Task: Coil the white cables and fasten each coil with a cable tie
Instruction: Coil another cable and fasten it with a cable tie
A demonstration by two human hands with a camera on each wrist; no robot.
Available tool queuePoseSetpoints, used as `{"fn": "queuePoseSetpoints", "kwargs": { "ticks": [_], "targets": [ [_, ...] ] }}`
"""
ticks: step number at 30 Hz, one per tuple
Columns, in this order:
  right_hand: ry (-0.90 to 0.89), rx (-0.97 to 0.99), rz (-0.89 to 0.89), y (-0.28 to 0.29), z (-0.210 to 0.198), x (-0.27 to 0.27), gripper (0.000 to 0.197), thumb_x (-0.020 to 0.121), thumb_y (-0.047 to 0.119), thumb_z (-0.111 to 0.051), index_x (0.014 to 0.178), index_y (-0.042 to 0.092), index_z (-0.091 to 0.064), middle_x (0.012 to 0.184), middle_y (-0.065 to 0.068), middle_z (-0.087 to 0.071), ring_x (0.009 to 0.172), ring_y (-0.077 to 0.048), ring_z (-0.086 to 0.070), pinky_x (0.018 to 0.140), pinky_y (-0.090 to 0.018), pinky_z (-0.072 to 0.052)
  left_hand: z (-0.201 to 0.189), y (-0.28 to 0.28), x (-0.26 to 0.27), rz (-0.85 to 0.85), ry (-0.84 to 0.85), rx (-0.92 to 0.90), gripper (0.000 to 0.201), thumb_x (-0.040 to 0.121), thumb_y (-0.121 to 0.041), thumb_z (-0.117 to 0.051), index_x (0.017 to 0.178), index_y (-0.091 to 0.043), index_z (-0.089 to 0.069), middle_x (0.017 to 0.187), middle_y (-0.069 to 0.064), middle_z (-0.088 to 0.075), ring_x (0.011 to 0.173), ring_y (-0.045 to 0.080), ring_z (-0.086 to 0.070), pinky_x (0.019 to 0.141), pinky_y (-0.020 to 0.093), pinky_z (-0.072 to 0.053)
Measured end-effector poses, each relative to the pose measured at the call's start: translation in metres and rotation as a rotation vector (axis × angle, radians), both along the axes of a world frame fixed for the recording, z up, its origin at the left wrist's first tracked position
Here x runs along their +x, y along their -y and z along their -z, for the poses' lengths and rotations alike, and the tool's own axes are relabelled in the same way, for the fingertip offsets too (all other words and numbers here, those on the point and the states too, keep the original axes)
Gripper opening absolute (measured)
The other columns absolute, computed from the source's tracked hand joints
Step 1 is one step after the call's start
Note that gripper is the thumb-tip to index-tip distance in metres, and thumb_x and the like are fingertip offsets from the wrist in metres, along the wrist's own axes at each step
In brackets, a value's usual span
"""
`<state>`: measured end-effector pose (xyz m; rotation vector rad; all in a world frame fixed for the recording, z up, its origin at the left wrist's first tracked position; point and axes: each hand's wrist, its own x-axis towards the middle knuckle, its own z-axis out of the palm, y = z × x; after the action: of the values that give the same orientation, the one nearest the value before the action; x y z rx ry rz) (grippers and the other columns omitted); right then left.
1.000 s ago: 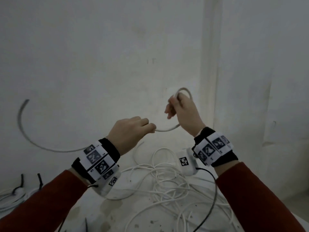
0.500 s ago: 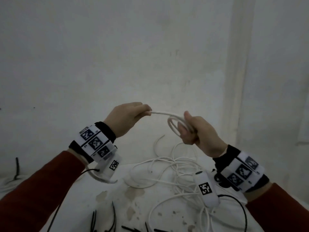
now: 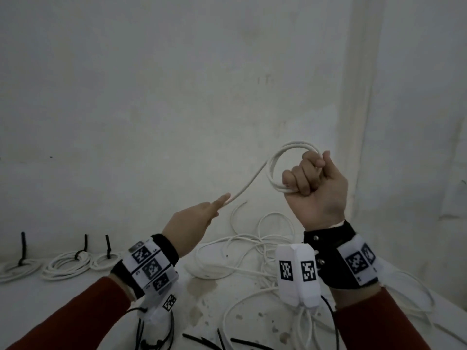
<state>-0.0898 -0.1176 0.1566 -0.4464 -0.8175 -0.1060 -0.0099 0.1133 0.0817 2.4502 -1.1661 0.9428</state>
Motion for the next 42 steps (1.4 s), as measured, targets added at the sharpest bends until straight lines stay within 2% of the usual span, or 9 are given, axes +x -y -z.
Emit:
{"fn": "queuePoseSetpoints", "kwargs": {
  "ticks": [3,6,12,19,22,25,35,40,42],
  "targets": [
    [-0.028,0.111,0.126,-0.002,-0.002,0.005,0.054,0.102,0.035,-0.023,0.061,0.015,-0.051,0.041,0.003,-0.028,0.041,-0.012,-0.015,0.045,-0.024,-0.027,0.02,-0.007,-0.003,-0.061,0.143,0.115,0.097,0.065,0.011,-0.067,0.141,-0.028,-0.021,0.084,-0.002,-0.061,0.063,0.016,-0.061,0.041,0.025,-0.045],
    [-0.056,0.113,0.211,-0.004,0.0,0.012,0.045,0.102,0.034,-0.025,0.068,0.016,-0.049,0.047,0.003,-0.033,0.043,-0.012,-0.027,0.049,-0.024,-0.032,0.028,-0.012,-0.009,-0.065,0.373,0.205,0.085,0.047,0.001,-0.085,0.119,-0.016,-0.044,0.072,-0.004,-0.061,0.054,0.014,-0.058,0.038,0.021,-0.042],
    [-0.156,-0.086,0.514,-0.025,0.011,0.033,0.027,0.104,0.021,-0.029,0.082,0.013,-0.043,0.054,0.003,-0.042,0.049,-0.012,-0.037,0.055,-0.023,-0.035,0.006,-0.021,-0.045,0.012,0.541,0.309,0.031,0.079,-0.01,-0.06,0.106,-0.018,-0.048,0.076,-0.005,-0.059,0.066,0.016,-0.056,0.058,0.026,-0.036],
    [0.062,-1.006,0.918,-0.056,0.032,0.031,0.027,0.104,0.014,-0.032,0.08,0.014,-0.044,0.058,0.004,-0.049,0.046,-0.008,-0.041,0.048,-0.019,-0.035,-0.034,-0.035,-0.069,0.028,0.548,0.302,0.019,0.087,-0.011,-0.045,0.094,-0.016,-0.061,0.074,-0.002,-0.058,0.069,0.017,-0.045,0.061,0.026,-0.026],
    [0.167,-1.345,0.867,-0.061,0.038,0.018,0.025,0.103,0.017,-0.036,0.081,0.013,-0.047,0.056,0.005,-0.054,0.047,-0.01,-0.044,0.052,-0.026,-0.039,-0.049,-0.046,-0.066,0.025,0.525,0.283,0.016,0.087,-0.012,-0.046,0.092,-0.015,-0.062,0.074,-0.001,-0.058,0.071,0.016,-0.039,0.06,0.025,-0.025],
    [0.19,-1.455,0.735,-0.063,0.04,0.004,0.03,0.104,0.023,-0.035,0.083,0.008,-0.052,0.055,0.003,-0.049,0.048,-0.01,-0.041,0.051,-0.024,-0.037,-0.058,-0.053,-0.059,0.043,0.457,0.223,0.019,0.092,-0.018,-0.045,0.094,-0.014,-0.063,0.076,0.0,-0.06,0.071,0.016,-0.039,0.057,0.029,-0.036],
    [0.077,-1.238,0.467,-0.07,0.034,-0.005,0.061,0.091,0.06,-0.022,0.053,0.02,-0.049,0.045,0.001,-0.03,0.039,-0.01,-0.023,0.041,-0.02,-0.022,-0.05,-0.036,-0.058,0.263,0.343,-0.209,0.027,0.094,-0.021,-0.05,0.101,-0.005,-0.07,0.105,0.0,-0.07,0.08,0.014,-0.049,0.076,0.017,-0.043],
    [0.05,-1.056,0.183,-0.067,0.035,0.004,0.063,0.08,0.076,-0.043,0.051,0.019,-0.044,0.038,0.009,-0.028,0.033,-0.007,-0.019,0.04,-0.016,-0.021,-0.039,-0.026,-0.069,0.276,0.21,-0.437,0.019,0.092,-0.017,-0.056,0.1,-0.006,-0.069,0.088,-0.007,-0.068,0.071,-0.016,-0.052,0.068,0.0,-0.035],
    [0.052,-1.011,0.083,-0.068,0.038,0.006,0.062,0.082,0.073,-0.042,0.051,0.019,-0.044,0.037,0.011,-0.029,0.032,-0.006,-0.02,0.039,-0.016,-0.02,-0.033,-0.019,-0.072,0.295,0.071,-0.519,0.014,0.095,-0.018,-0.053,0.096,-0.009,-0.064,0.081,-0.008,-0.067,0.063,-0.013,-0.051,0.063,0.002,-0.034]
  ]
}}
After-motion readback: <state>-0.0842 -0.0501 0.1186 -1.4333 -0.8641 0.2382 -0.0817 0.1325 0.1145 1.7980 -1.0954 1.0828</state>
